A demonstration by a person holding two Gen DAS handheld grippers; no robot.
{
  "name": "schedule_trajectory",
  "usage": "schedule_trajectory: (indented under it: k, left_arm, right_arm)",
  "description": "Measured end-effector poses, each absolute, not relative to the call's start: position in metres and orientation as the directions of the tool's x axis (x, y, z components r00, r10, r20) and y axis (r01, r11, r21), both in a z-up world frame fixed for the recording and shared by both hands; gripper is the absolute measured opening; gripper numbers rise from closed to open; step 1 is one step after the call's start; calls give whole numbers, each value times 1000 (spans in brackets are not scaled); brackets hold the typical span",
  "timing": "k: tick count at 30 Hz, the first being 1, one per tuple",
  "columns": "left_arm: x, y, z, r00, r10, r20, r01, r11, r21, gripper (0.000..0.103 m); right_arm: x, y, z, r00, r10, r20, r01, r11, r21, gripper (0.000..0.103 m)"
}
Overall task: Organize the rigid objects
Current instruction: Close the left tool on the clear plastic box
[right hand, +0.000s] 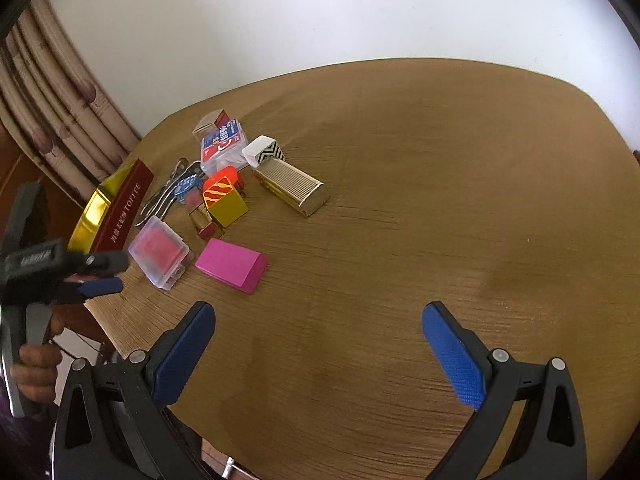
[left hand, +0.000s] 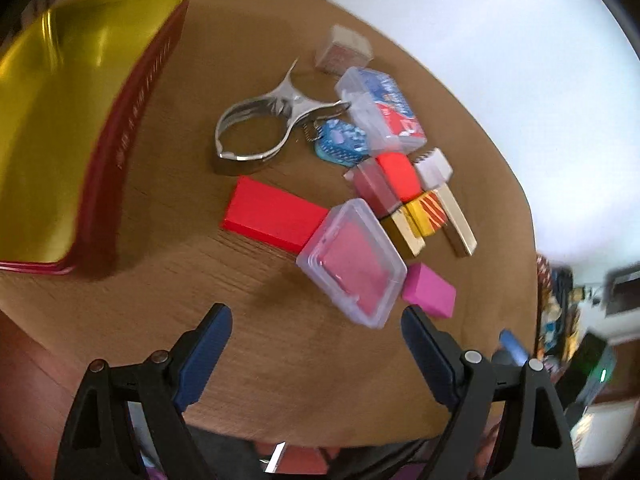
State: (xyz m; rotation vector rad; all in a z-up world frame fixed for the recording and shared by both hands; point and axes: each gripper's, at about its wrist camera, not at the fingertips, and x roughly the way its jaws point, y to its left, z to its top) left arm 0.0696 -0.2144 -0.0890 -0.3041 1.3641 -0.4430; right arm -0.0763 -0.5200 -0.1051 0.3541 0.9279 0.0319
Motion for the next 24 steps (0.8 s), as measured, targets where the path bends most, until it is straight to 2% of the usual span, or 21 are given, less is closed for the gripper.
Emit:
schedule_trajectory:
  k: [3, 13, 18, 19, 20, 21, 23, 24]
  left_arm:
    - [79, -214, -98, 134, -493, -859, 70, 870, -489, 89]
    - [92, -226, -100, 126, -526, -841, 34, 850, -526, 89]
    - [92, -240, -104, 108, -587, -802, 22, 808, -588, 88]
    - [92, -243, -105, 113, -587, -802, 27, 808, -588, 85]
    - [92, -245, -104, 122, -576, -808, 42, 816, -576, 74]
    - [92, -248, -104, 129, -564, -816, 59, 825, -562, 48]
    - [95, -251, -108, 98, -604, -791, 78, 797, -598, 40]
    - [95, -250, -110, 91, -617, -782, 73, 787, -612, 40]
  right_arm:
    - [-77, -518, -106, 599, 184, -779, 112, 944, 309, 103]
    - [-74, -515, -124, 557, 235, -796, 105, 932, 348, 103]
    - [-72, -515, -126, 556, 237, -797, 107, 930, 351, 103]
    - [-72, -516, -126, 556, 239, -796, 107, 929, 354, 103]
    - [-72, -516, -126, 557, 241, -795, 108, 928, 357, 103]
    - [-72, -516, -127, 557, 242, -794, 108, 927, 358, 103]
    - [-72, -516, -127, 558, 239, -794, 110, 928, 356, 103]
    - [-72, -516, -127, 559, 236, -795, 110, 929, 353, 103]
